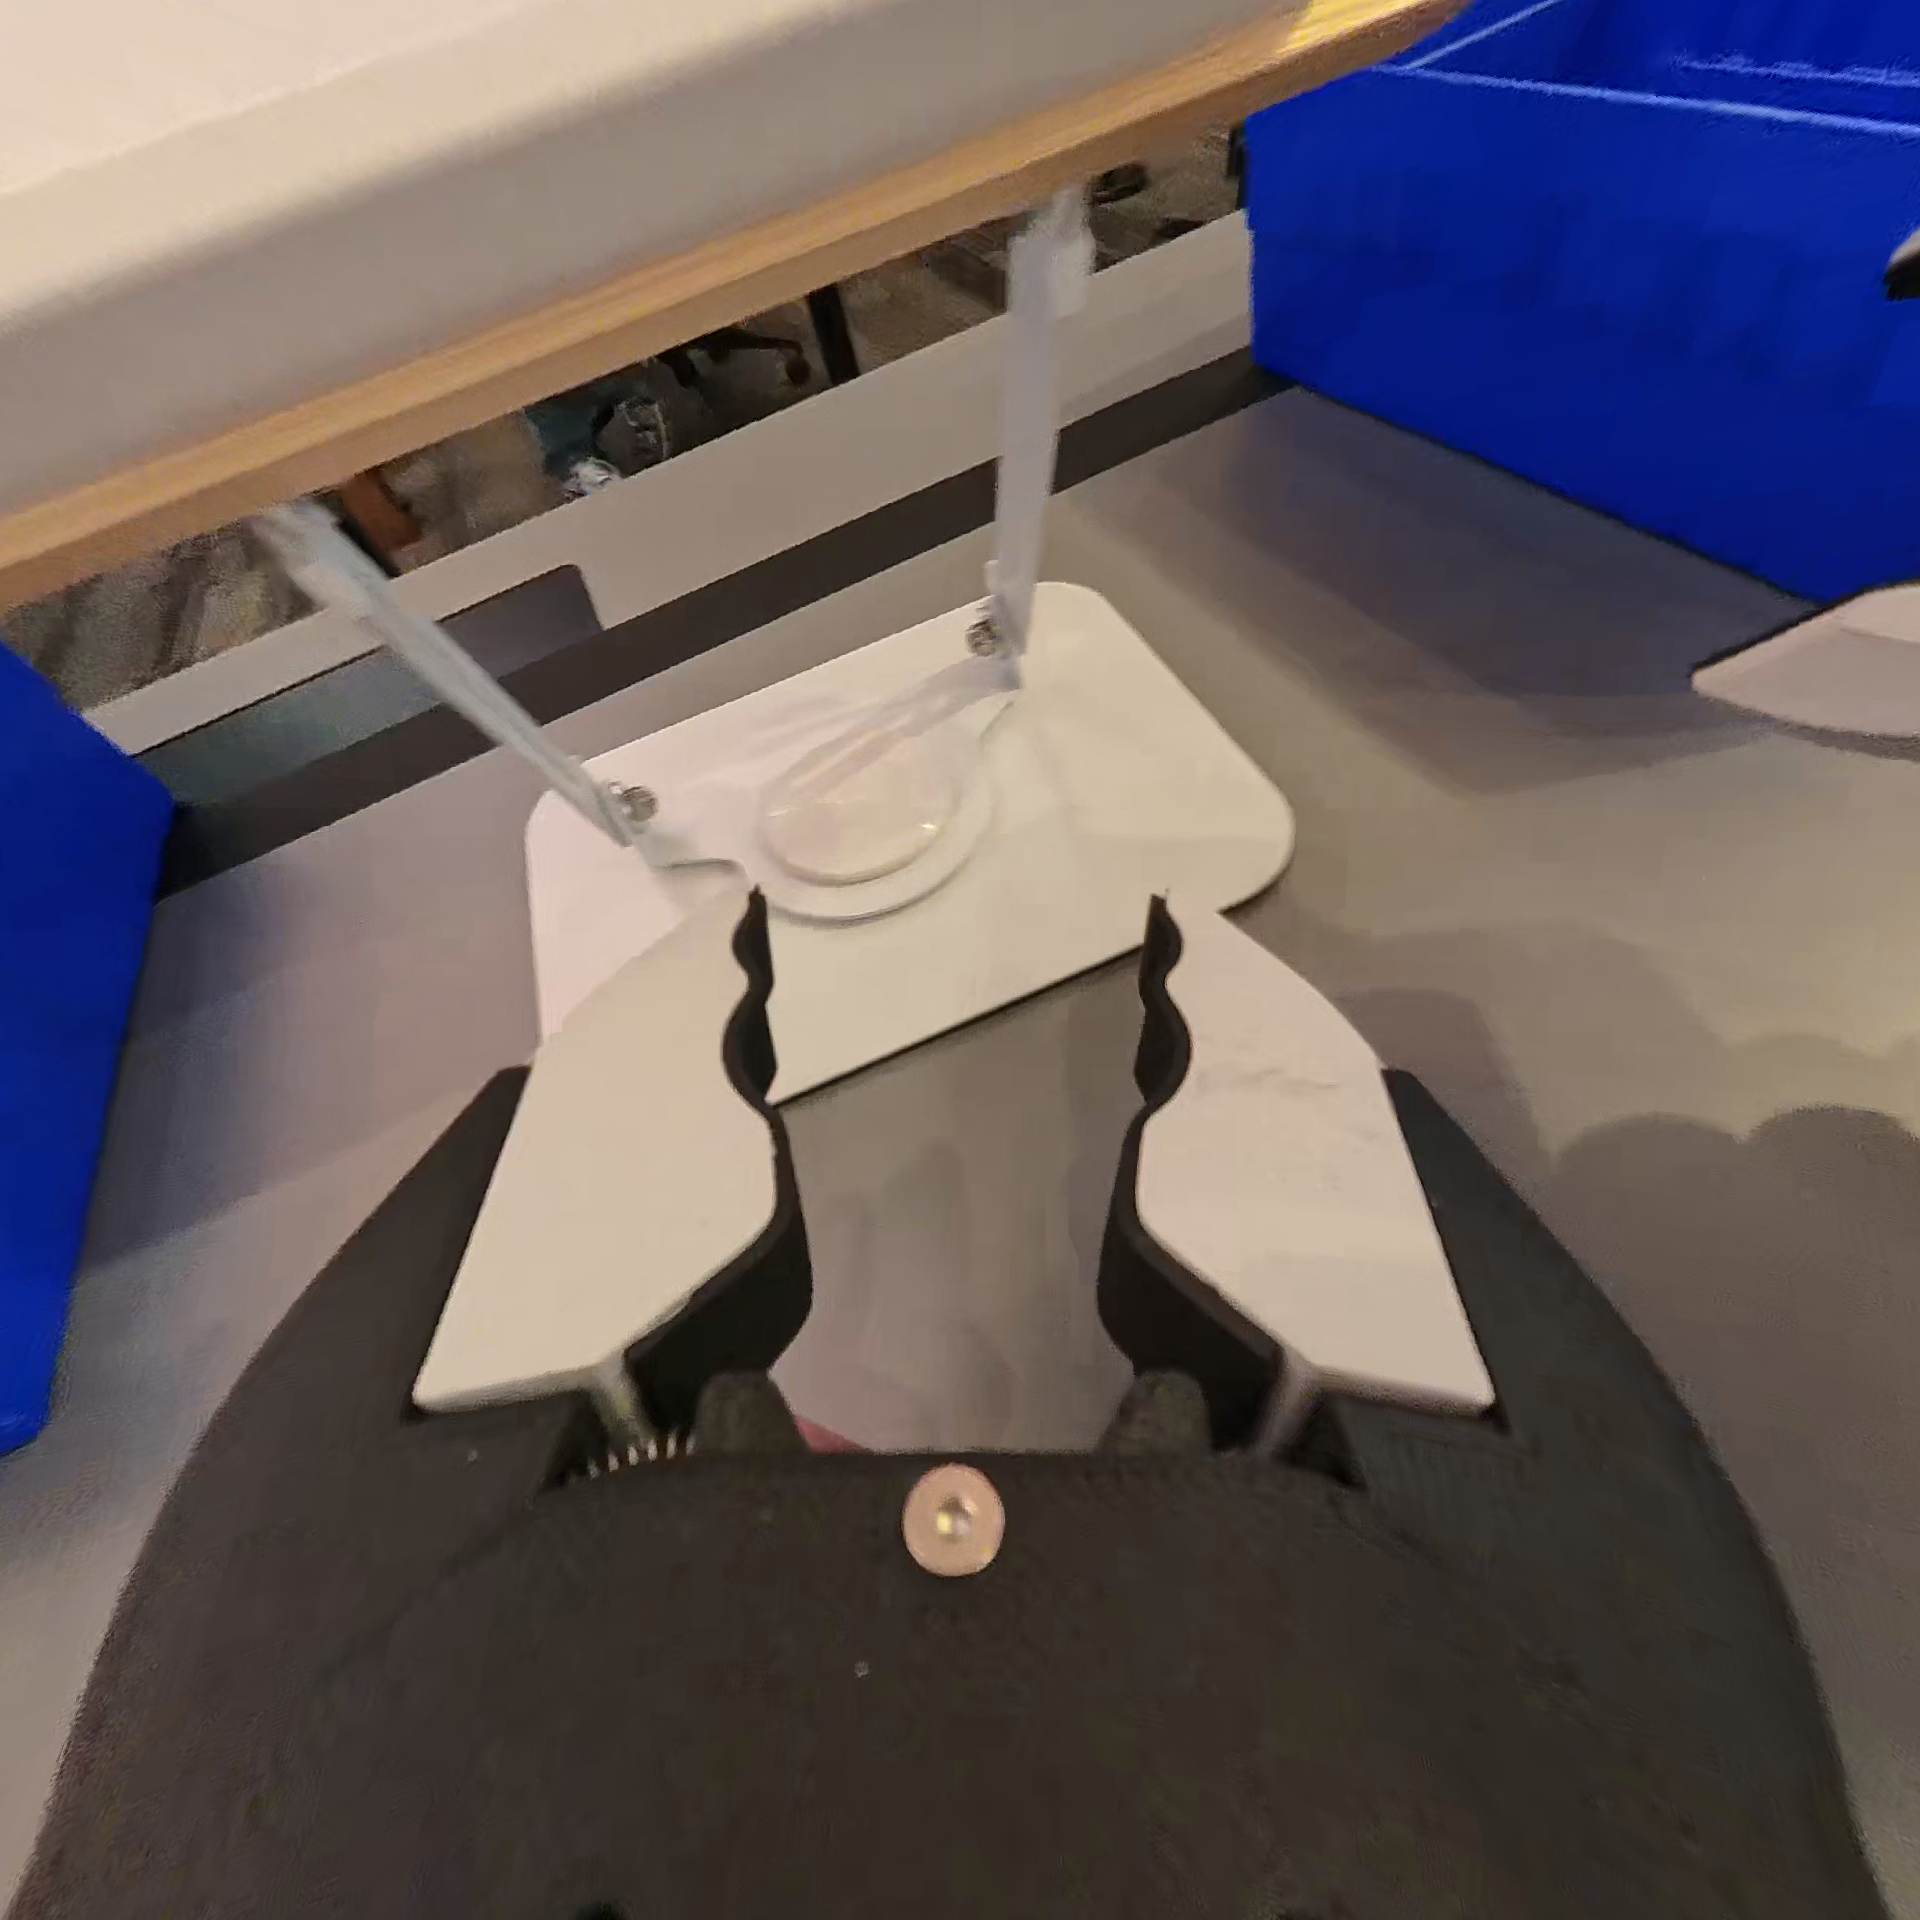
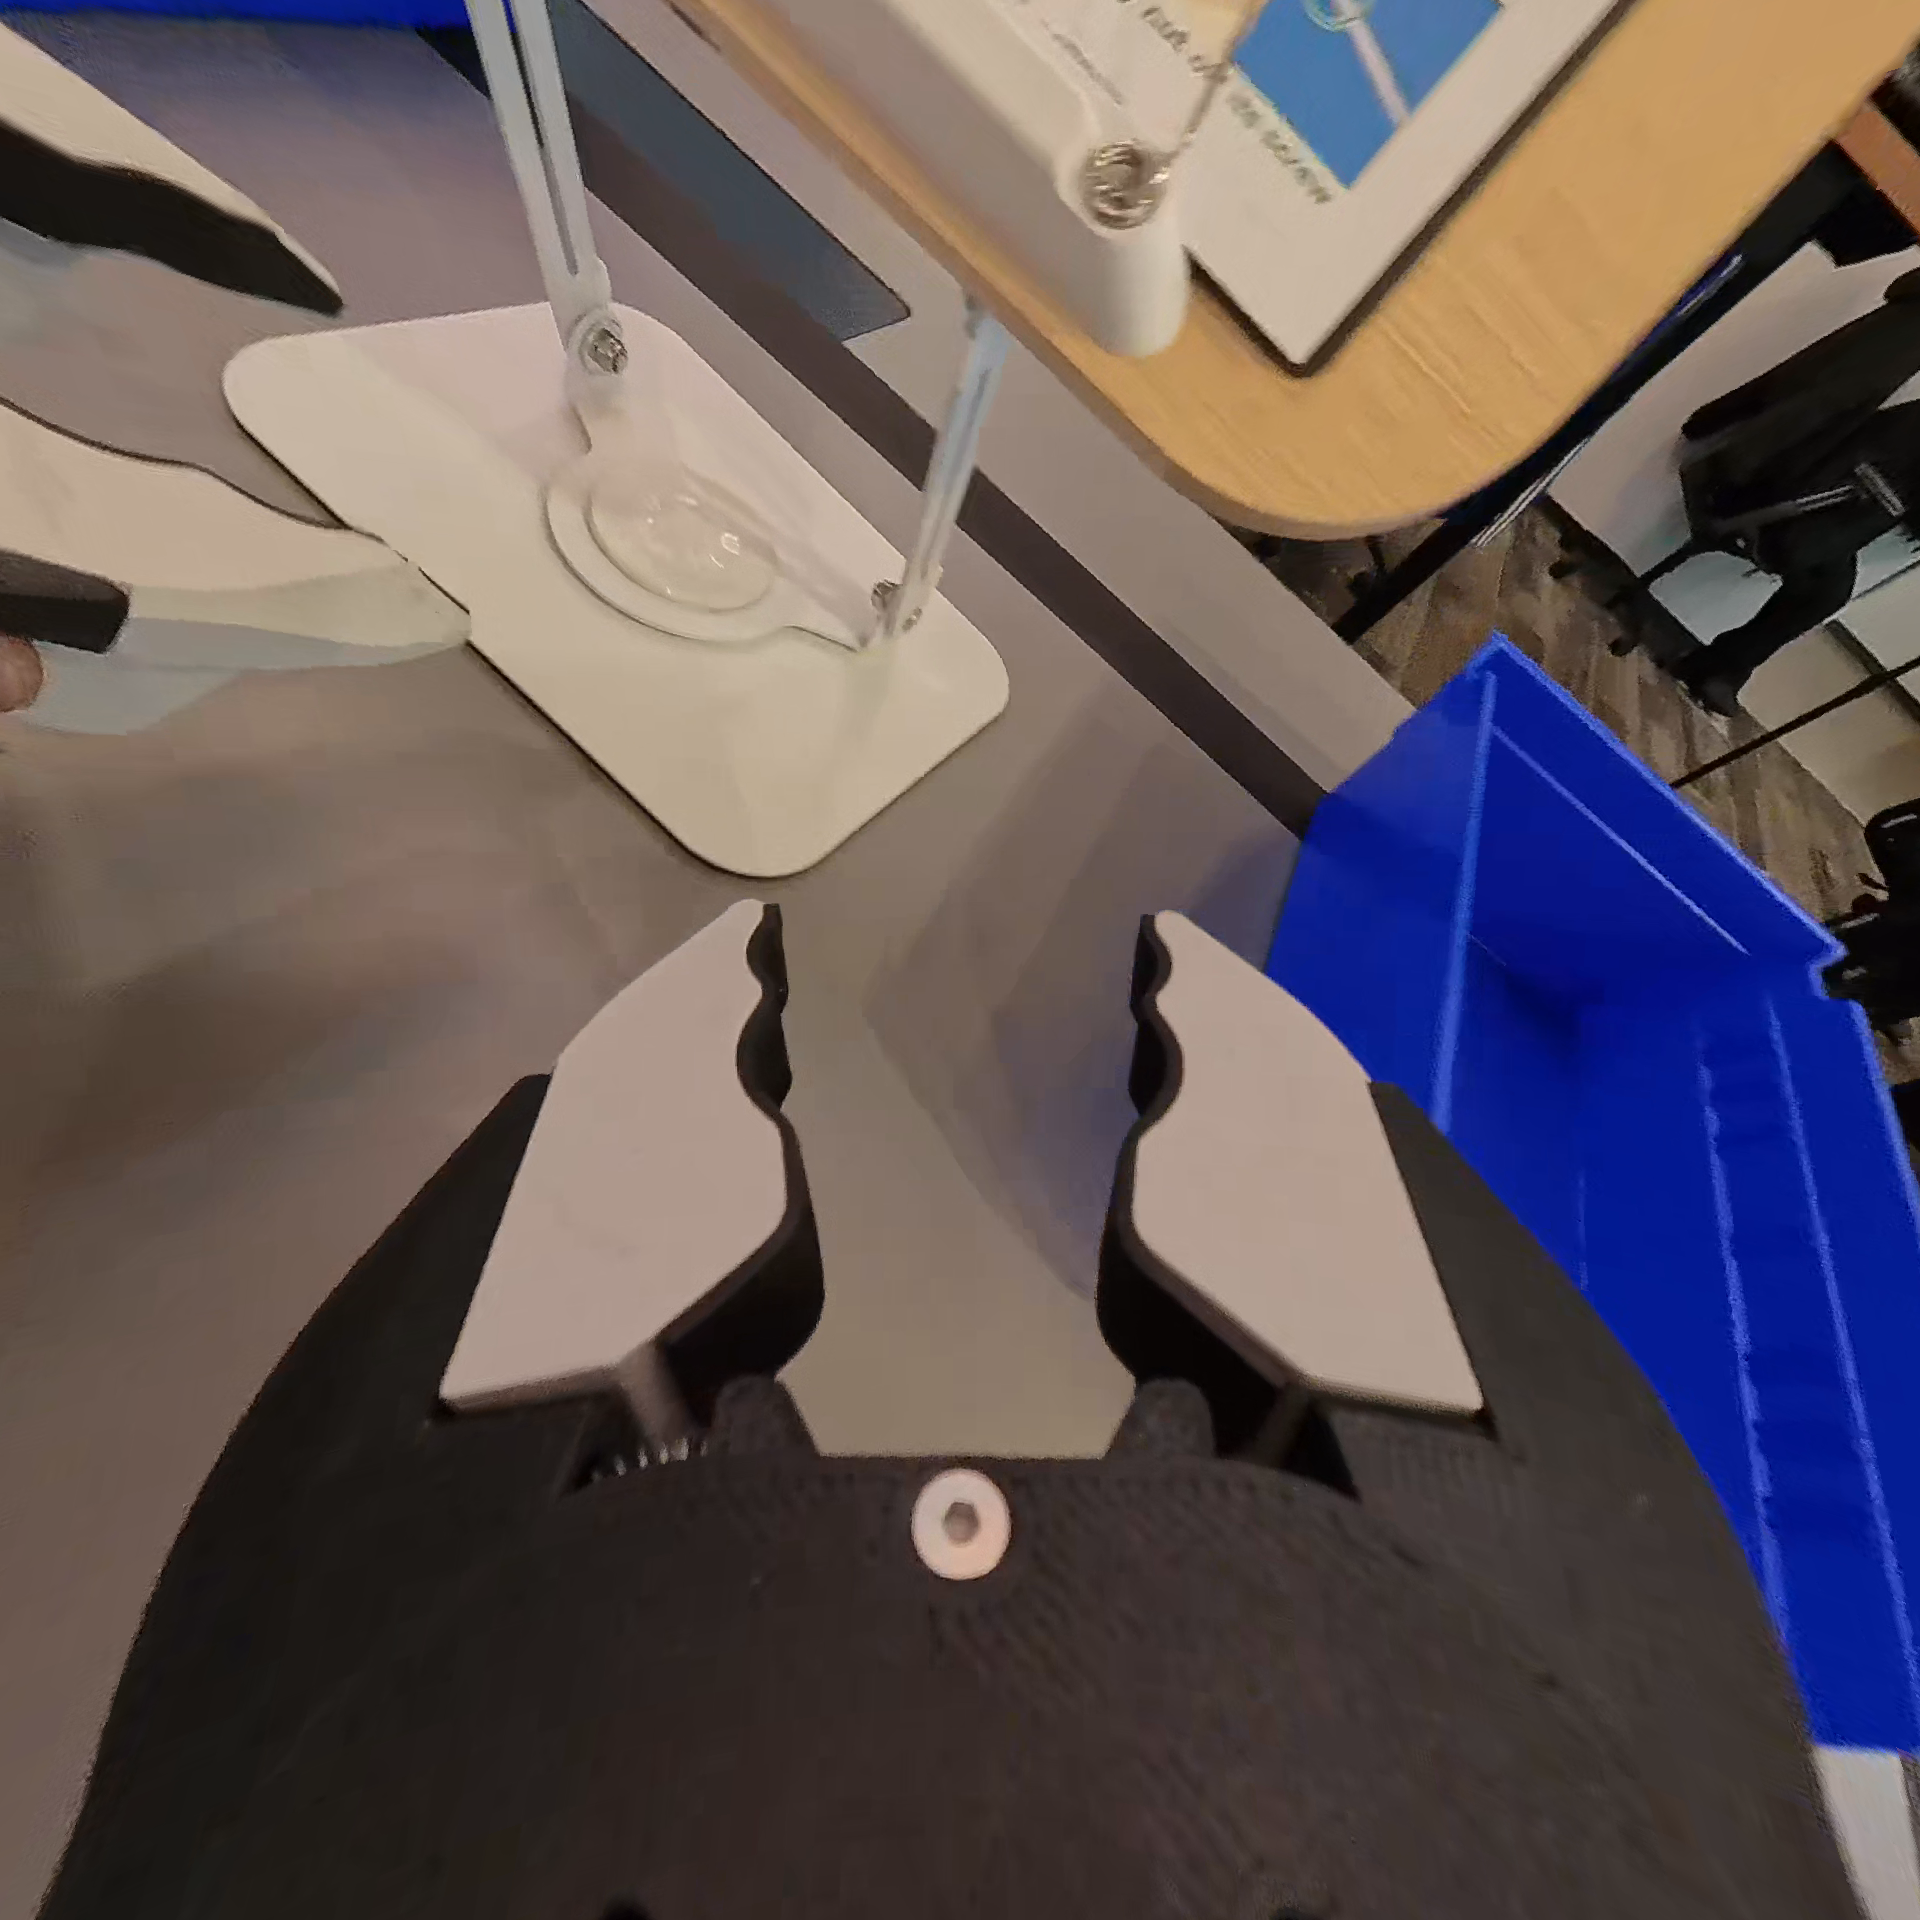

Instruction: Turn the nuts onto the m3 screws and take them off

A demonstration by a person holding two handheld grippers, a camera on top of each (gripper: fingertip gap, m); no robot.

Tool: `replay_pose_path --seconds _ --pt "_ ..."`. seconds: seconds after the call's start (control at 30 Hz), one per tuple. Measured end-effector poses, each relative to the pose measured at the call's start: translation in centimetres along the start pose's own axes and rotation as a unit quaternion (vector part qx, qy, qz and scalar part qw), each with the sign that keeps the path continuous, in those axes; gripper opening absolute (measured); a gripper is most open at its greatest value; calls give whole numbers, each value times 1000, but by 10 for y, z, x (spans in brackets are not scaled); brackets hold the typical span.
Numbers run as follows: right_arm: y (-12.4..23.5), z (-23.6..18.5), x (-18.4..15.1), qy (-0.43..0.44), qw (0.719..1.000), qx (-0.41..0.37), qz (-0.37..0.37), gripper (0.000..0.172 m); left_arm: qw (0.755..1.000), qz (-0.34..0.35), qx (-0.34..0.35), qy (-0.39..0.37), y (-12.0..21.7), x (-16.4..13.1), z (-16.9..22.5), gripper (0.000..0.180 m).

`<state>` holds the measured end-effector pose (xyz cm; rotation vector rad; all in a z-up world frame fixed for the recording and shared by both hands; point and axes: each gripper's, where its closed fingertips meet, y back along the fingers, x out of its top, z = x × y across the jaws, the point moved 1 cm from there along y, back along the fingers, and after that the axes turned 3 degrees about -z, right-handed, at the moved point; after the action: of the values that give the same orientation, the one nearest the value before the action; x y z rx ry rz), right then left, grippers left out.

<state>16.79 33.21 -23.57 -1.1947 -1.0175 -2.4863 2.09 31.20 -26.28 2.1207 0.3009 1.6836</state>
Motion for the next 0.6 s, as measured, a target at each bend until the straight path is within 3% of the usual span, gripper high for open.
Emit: replay_pose_path --seconds 0.23,0.6 --pt "-33 -24 15 27 1000 13 -5 66 1000 6 26 12 -2 -8 -33 68" --pt "-53 -36 19 36 999 31 -7 67 1000 3 22 21 -8 -12 -37 70"
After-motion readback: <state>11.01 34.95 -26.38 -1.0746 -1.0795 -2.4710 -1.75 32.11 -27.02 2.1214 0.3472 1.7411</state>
